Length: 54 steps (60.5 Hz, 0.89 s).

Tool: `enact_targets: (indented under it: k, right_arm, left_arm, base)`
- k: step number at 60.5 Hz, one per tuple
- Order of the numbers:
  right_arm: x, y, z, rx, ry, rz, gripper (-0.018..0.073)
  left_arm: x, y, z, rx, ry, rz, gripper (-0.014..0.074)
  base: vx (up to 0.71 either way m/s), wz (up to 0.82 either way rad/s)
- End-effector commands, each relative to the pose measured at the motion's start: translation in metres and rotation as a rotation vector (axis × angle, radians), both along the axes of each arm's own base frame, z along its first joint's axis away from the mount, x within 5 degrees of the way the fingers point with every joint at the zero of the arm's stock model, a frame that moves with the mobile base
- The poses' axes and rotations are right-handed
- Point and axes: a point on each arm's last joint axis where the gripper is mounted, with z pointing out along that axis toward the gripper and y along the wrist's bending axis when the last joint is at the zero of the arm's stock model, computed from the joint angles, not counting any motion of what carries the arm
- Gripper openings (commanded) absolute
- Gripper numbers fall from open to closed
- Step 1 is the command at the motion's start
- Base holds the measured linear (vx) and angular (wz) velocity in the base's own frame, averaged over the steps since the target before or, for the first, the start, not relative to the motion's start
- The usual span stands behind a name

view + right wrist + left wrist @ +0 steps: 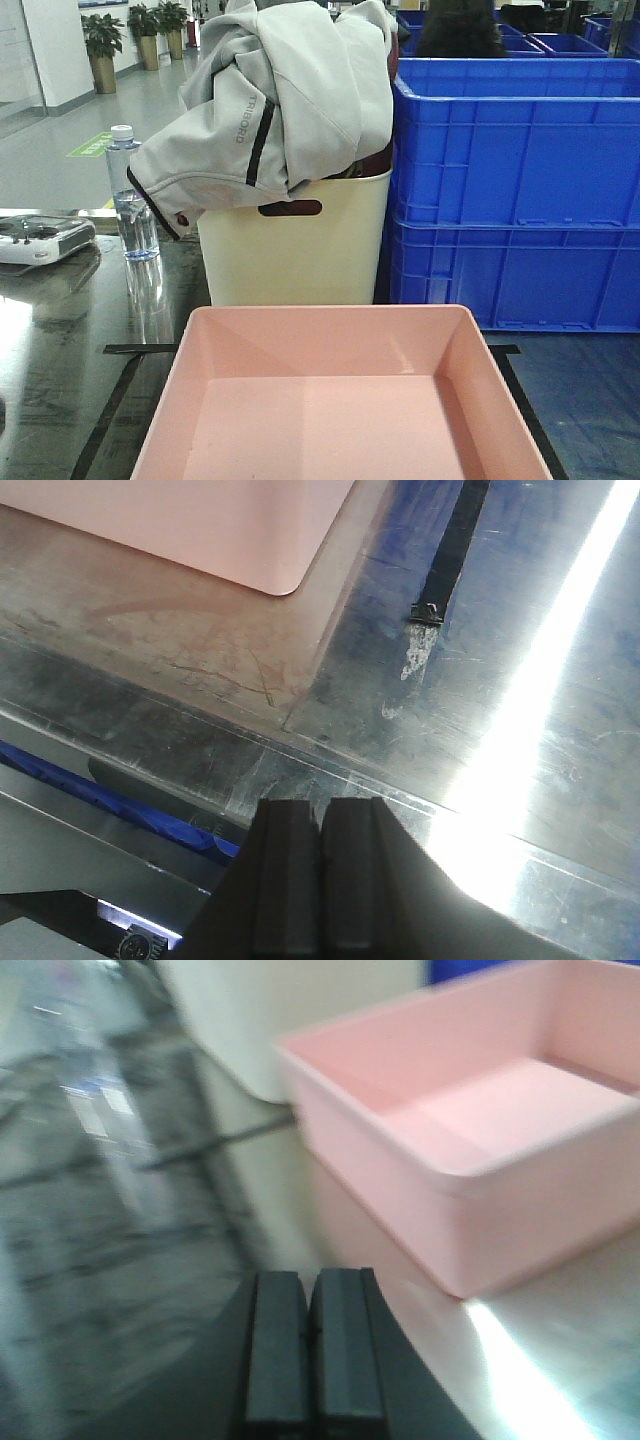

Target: Grab pink bin and stack on right shelf

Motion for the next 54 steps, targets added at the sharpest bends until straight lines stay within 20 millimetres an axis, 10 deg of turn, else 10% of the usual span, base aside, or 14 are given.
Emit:
enact_targets:
  k: [1, 32, 54]
  right_arm:
    - [0.004, 0.000, 0.011, 0.016, -0.078, -0.005, -0.0012]
    - [0.004, 0.000, 0.011, 0.016, -0.078, -0.005, -0.0012]
    - [0.004, 0.000, 0.011, 0.016, -0.078, -0.005, -0.0012]
  left_arm:
    - [-0.001, 0.007, -0.003, -0.034, -0.184, 0.119, -0.0006]
    - [0.006, 0.013, -0.084, -0.122, -0.214, 0.226, -0.0006]
    - [0.006, 0.015, -0.079, -0.169, -0.304, 0.268, -0.0006]
  base:
    - [0.00, 0.00]
    - [0.00, 0.00]
    - [0.00, 0.00]
